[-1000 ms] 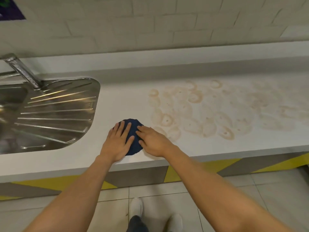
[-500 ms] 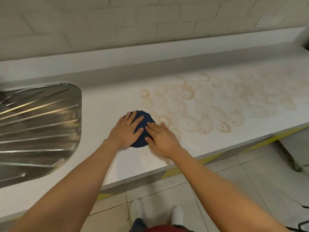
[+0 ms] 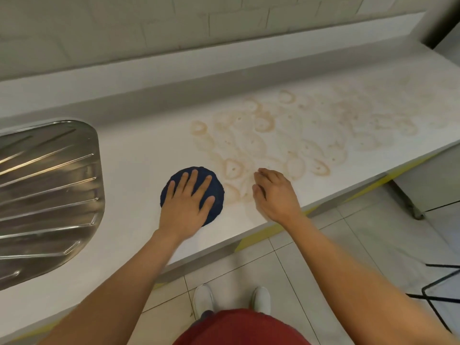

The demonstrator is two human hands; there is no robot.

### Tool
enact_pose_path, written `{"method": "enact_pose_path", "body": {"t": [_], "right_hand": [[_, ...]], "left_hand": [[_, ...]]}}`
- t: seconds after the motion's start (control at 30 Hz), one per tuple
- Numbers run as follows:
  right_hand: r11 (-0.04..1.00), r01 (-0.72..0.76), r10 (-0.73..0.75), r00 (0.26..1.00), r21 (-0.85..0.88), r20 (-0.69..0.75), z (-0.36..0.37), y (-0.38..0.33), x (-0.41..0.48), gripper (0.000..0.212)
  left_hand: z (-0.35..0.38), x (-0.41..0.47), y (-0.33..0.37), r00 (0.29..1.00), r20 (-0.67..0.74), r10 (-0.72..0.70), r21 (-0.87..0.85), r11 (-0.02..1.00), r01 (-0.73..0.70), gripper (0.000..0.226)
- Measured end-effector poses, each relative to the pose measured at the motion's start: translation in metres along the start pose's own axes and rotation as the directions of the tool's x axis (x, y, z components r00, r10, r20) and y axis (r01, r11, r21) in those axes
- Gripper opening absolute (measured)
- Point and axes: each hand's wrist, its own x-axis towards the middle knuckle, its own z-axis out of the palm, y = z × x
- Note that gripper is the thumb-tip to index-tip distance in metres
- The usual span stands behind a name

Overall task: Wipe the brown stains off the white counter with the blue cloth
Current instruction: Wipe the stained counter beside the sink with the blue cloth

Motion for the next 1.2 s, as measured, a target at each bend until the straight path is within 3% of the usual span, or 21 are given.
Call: {"method": "enact_pose_path", "body": {"t": [0.07,0.23,0.37,0.47,0.57,0.7,0.8,0.93,1.13,1.2], "right_hand": [[1.000,0.013,-0.013,1.000,-0.005,0.013,-0.003,0.001,0.001,0.034],[1.000,0.013,-0.013,0.999,0.003,0.042,-0.011,0.002,0.006,0.034],[1.000,0.028,-0.028,0.998,0.008,0.060,-0.011,0.002,0.013,0.038],[0.999,0.044,-0.043,0.995,-0.004,0.085,-0.006,0.004,0.013,0.041],[0.998,0.058,-0.059,0.993,0.010,0.098,-0.005,0.007,0.012,0.042],[0.997,0.066,-0.069,0.993,0.030,0.091,-0.006,0.011,0.010,0.043],[0.998,0.056,-0.057,0.996,0.027,0.072,-0.004,0.013,0.007,0.044],[0.997,0.081,-0.082,0.994,0.017,0.072,-0.001,0.018,0.006,0.044],[0.995,0.102,-0.103,0.992,0.011,0.078,-0.001,0.023,0.007,0.046],[0.994,0.105,-0.106,0.992,0.010,0.071,0.001,0.023,0.007,0.046]], "left_hand": [[-0.005,0.008,-0.013,1.000,0.012,0.010,-0.003,1.000,-0.010,0.063],[-0.009,0.060,0.018,0.984,0.037,-0.172,-0.013,0.985,0.172,0.065],[0.005,0.029,0.059,0.999,0.022,-0.034,-0.010,0.999,0.035,0.065],[0.005,0.009,0.035,0.999,0.028,0.028,-0.019,0.999,-0.027,0.065],[-0.005,0.026,0.008,0.998,0.030,-0.062,-0.014,0.998,0.062,0.066],[-0.007,0.059,0.033,0.980,0.033,-0.199,-0.012,0.980,0.199,0.067],[0.001,0.040,0.053,0.994,0.026,-0.104,-0.026,0.994,0.105,0.066],[0.002,0.001,0.028,0.999,0.026,0.023,-0.006,1.000,-0.023,0.066],[-0.013,0.056,0.020,0.977,0.035,-0.210,-0.018,0.977,0.210,0.067],[-0.009,0.058,0.040,0.977,0.044,-0.210,-0.031,0.977,0.211,0.067]]}}
